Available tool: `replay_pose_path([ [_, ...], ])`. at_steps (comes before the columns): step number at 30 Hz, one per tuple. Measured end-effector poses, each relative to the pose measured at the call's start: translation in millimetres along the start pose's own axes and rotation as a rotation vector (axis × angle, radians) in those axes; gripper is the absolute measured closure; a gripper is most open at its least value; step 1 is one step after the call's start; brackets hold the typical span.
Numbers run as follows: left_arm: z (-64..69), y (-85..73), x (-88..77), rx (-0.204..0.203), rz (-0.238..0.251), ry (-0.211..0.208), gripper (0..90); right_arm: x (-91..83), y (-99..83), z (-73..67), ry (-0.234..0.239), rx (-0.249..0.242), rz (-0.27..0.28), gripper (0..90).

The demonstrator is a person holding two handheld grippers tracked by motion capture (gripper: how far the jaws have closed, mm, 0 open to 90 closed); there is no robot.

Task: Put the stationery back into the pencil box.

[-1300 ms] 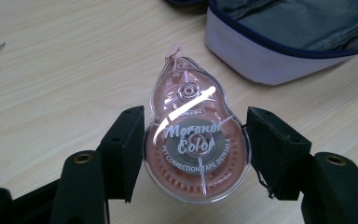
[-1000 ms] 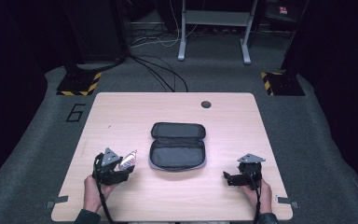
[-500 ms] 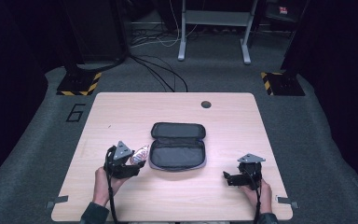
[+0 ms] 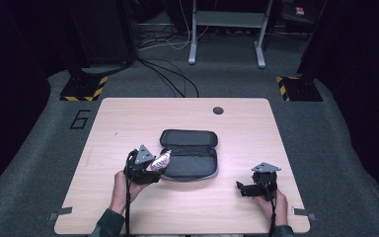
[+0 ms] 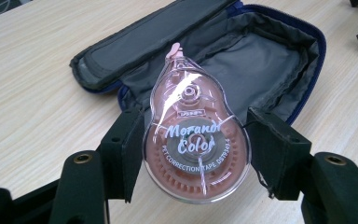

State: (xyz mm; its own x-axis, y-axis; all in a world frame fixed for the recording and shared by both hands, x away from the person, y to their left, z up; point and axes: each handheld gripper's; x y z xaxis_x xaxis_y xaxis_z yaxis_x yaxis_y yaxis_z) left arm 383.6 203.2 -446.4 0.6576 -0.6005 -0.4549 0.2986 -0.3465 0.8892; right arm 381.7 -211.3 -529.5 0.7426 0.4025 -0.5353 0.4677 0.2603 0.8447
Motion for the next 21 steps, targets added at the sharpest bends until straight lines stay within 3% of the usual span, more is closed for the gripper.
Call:
replay_pose_path([
  [21,5.1,12.1,33.3,0.038,-0.024,-0.051,39.4,0.0,0.1,-0.2,0.000,0.003,-0.001,0.0],
])
Point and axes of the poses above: each handheld gripper's, and its own axes: x roughly forward along the jaws, y roughly out of its top, z roughly to its right, and after that the axes turned 12 degrees about z, right-handed
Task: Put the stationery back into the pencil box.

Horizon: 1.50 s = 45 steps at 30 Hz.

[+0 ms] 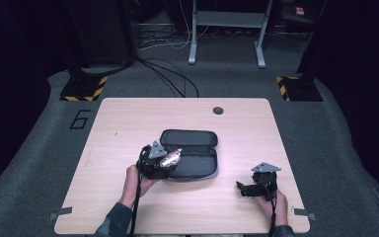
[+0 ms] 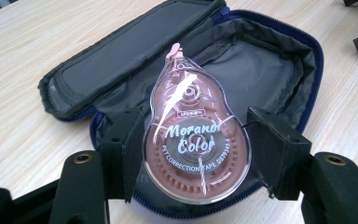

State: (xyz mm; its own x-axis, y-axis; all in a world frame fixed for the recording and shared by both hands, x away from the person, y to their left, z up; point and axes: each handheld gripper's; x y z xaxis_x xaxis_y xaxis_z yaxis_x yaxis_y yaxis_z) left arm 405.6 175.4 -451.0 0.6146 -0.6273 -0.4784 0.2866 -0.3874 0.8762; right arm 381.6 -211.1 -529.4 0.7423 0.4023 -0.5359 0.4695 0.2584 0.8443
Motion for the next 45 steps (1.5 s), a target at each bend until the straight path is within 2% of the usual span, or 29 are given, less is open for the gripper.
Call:
replay_pose_path([
  [1,0.1,0.7,2.1,-0.009,-0.007,-0.010,39.4,0.1,0.0,0.1,0.000,-0.001,0.001,0.0],
  [2,-0.8,1.4,4.1,0.003,-0.010,-0.009,39.4,0.1,-0.1,0.2,0.000,-0.002,0.001,0.0],
  [3,-0.3,1.1,6.2,-0.006,-0.005,-0.015,39.4,0.1,-0.1,0.2,0.000,-0.002,0.001,0.0],
  [4,-0.8,2.1,8.3,0.008,-0.012,-0.012,39.4,0.1,-0.1,0.1,0.000,-0.001,0.001,0.0],
  [17,1.8,0.1,36.5,0.012,-0.042,-0.056,39.4,0.0,0.0,0.0,0.000,0.000,0.000,0.0],
  [21,2.1,-2.1,43.7,-0.006,-0.051,-0.074,39.4,0.0,-0.1,0.1,0.000,-0.002,0.001,0.0],
  [22,2.1,-2.0,44.8,0.004,-0.053,-0.065,39.4,0.1,-0.1,0.2,0.000,-0.002,0.001,0.0],
  [24,3.9,-2.9,48.3,-0.015,-0.046,-0.072,39.4,0.1,-0.1,0.2,0.000,-0.002,0.001,0.0],
  [26,4.4,-2.8,50.9,-0.005,-0.065,-0.072,39.3,0.1,-0.1,0.2,0.000,-0.002,0.001,0.0],
  [39,6.0,-7.3,66.0,-0.019,-0.115,-0.093,39.3,0.1,-0.1,0.2,0.000,-0.003,0.001,0.0],
  [40,5.9,-7.6,66.9,-0.009,-0.113,-0.081,39.3,0.1,-0.1,0.2,0.000,-0.003,0.001,0.0],
  [41,6.4,-8.4,67.7,-0.024,-0.114,-0.085,39.3,0.1,-0.1,0.2,0.000,-0.002,0.001,0.0],
  [45,5.5,-9.0,70.0,-0.019,-0.133,-0.076,39.2,0.0,-0.1,0.2,0.000,-0.002,0.001,0.0],
])
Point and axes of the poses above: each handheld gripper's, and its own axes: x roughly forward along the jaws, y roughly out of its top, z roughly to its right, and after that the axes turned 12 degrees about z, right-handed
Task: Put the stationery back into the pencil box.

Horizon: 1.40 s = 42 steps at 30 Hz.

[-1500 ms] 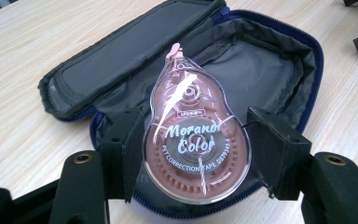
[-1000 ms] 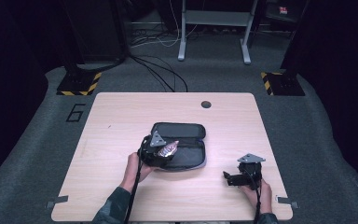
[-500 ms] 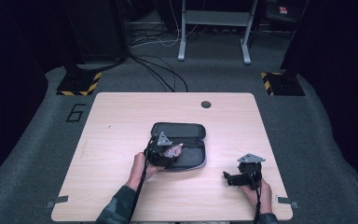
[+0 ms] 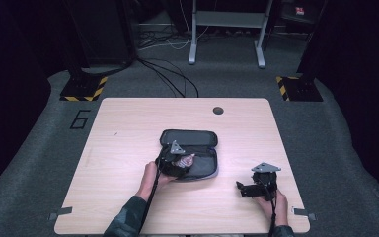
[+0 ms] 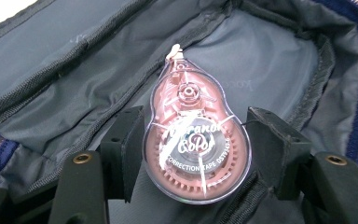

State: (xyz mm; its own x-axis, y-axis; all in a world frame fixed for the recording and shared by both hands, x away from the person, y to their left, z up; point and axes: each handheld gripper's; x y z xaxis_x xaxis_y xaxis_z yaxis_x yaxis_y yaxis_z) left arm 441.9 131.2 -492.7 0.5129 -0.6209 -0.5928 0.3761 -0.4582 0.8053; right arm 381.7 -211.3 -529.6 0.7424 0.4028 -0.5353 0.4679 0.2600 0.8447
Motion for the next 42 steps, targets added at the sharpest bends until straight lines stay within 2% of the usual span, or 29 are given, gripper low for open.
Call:
replay_pose_path([
  [4,1.0,-0.9,2.2,-0.018,-0.012,0.007,38.9,0.0,0.0,0.0,0.000,0.000,0.000,0.0],
  [6,-0.3,-1.7,2.7,-0.028,-0.003,-0.010,38.2,0.0,0.0,0.1,0.000,-0.001,0.000,0.0],
  [11,-1.6,-0.2,-1.9,-0.029,0.011,-0.013,25.0,0.0,0.0,0.0,0.000,0.000,0.000,0.0],
  [12,-1.4,-0.4,-2.4,-0.040,0.021,-0.015,23.0,0.0,0.0,0.0,0.000,0.000,0.000,0.0],
  [20,0.5,2.3,-19.7,-0.031,0.051,-0.020,15.6,0.0,0.0,0.0,0.000,0.000,0.000,0.0],
  [24,4.1,4.1,-33.7,-0.015,0.053,-0.011,15.1,0.0,0.0,0.0,0.000,-0.001,0.000,0.0],
  [25,5.1,3.9,-39.2,-0.008,0.070,-0.007,15.1,0.0,0.0,0.0,0.000,0.000,0.000,0.0],
  [30,8.7,1.2,-58.9,0.004,0.087,0.018,14.7,0.0,0.0,0.0,0.000,0.000,0.000,0.0],
  [36,9.3,-9.0,-82.4,0.011,0.092,0.044,14.5,0.0,0.0,0.0,0.000,0.000,0.000,0.0],
  [38,8.8,-14.0,-90.2,0.019,0.100,0.073,14.5,0.0,0.0,0.0,0.000,0.000,0.000,0.0],
  [40,7.1,-20.6,-100.1,0.009,0.113,0.092,14.2,0.0,0.0,0.0,0.000,-0.001,0.000,0.0],
  [41,7.0,-22.9,-103.9,-0.008,0.110,0.089,14.1,0.0,0.0,-0.1,0.000,0.001,0.000,0.0],
  [42,5.2,-26.3,-108.4,0.002,0.116,0.099,14.1,0.0,0.0,0.0,0.000,-0.001,0.000,0.0],
])
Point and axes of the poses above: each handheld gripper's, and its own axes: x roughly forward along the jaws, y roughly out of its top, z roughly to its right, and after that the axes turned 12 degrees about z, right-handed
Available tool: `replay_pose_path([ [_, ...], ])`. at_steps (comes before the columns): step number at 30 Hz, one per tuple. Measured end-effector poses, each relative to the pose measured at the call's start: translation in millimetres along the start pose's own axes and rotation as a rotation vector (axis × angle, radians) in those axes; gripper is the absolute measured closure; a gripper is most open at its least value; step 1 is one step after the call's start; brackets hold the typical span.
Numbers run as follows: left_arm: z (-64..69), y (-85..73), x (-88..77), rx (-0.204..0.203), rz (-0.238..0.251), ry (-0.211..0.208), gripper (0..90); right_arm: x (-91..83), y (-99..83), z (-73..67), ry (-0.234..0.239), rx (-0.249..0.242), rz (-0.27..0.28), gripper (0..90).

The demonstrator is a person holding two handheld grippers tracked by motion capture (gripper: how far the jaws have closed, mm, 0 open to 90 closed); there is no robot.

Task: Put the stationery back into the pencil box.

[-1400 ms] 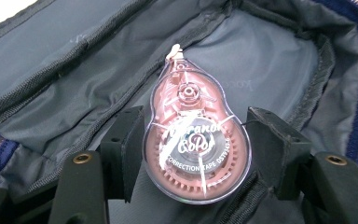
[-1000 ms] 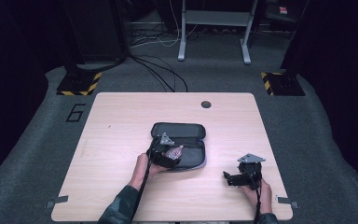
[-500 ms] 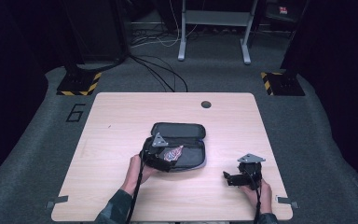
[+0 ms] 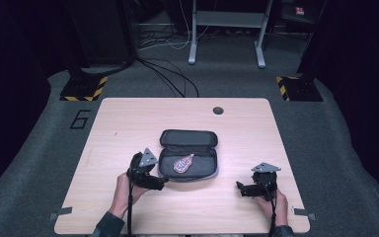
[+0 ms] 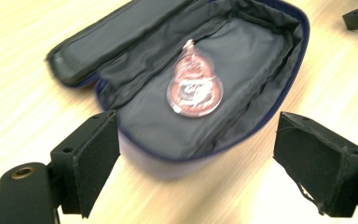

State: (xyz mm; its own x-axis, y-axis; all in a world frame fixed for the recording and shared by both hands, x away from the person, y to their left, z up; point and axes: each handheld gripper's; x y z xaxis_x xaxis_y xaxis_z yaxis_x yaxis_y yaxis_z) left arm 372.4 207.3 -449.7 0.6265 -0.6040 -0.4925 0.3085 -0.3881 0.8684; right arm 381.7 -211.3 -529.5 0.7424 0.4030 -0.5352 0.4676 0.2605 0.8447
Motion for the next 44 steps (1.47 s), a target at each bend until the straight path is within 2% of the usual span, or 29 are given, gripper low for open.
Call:
replay_pose_path([
  [1,-0.1,-4.5,-5.7,-0.017,0.005,0.011,14.0,0.0,0.0,0.0,0.000,0.000,0.000,0.0],
  [4,-2.6,-15.2,-19.0,-0.012,-0.003,0.041,13.8,0.0,0.0,0.0,0.000,0.000,0.000,0.0],
  [8,-7.3,-31.5,-32.7,-0.029,-0.010,0.071,13.1,-0.1,0.1,-0.2,0.000,0.003,-0.001,0.0],
  [13,-10.3,-56.7,-46.5,-0.052,-0.029,0.119,11.7,0.0,0.0,0.0,0.000,0.000,0.000,0.0],
  [16,-12.5,-64.7,-50.2,-0.064,-0.044,0.122,11.0,-0.1,0.1,-0.3,-0.001,0.004,-0.001,0.0],
  [18,-17.1,-78.4,-56.1,-0.087,-0.060,0.144,10.9,0.0,0.0,-0.1,0.000,0.002,0.000,0.0],
  [21,-20.0,-86.0,-58.2,-0.105,-0.065,0.159,10.2,-0.1,0.1,-0.2,0.000,0.002,-0.001,0.0],
  [23,-24.6,-97.1,-59.4,-0.127,-0.067,0.191,9.7,-0.1,0.1,-0.3,-0.001,0.004,-0.001,0.0],
  [25,-27.4,-100.7,-60.1,-0.135,-0.082,0.190,8.8,-0.1,0.1,-0.3,-0.001,0.004,-0.001,0.0],
  [26,-29.5,-106.5,-59.6,-0.145,-0.078,0.213,8.3,-0.1,0.1,-0.3,0.000,0.004,-0.001,0.0],
  [28,-31.3,-109.7,-59.6,-0.144,-0.084,0.219,8.2,0.0,0.0,-0.1,-0.001,0.001,0.000,0.0],
  [29,-34.0,-114.1,-58.6,-0.160,-0.085,0.224,7.0,-0.1,0.1,-0.3,-0.001,0.004,-0.001,0.0],
  [32,-36.5,-119.5,-56.6,-0.174,-0.092,0.229,6.5,0.0,0.0,-0.1,0.000,0.001,0.000,0.0],
  [34,-37.7,-122.7,-55.3,-0.184,-0.080,0.230,5.4,-0.1,0.1,-0.3,-0.001,0.004,-0.001,0.0],
  [35,-38.0,-126.4,-55.6,-0.201,-0.043,0.244,5.4,-0.1,0.1,-0.3,0.000,0.003,-0.001,0.0],
  [37,-38.1,-128.3,-56.2,-0.199,-0.030,0.250,5.2,-0.1,0.1,-0.2,0.000,0.002,-0.001,0.0],
  [44,-38.3,-128.3,-56.4,-0.199,-0.033,0.247,5.2,-0.1,-0.1,0.1,0.001,-0.002,0.000,0.0],
])
Point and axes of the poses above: each handheld gripper's, and its own axes: x roughly forward along the jaws, y roughly out of its top, z roughly to its right, and after that the axes turned 12 degrees about z, right-handed
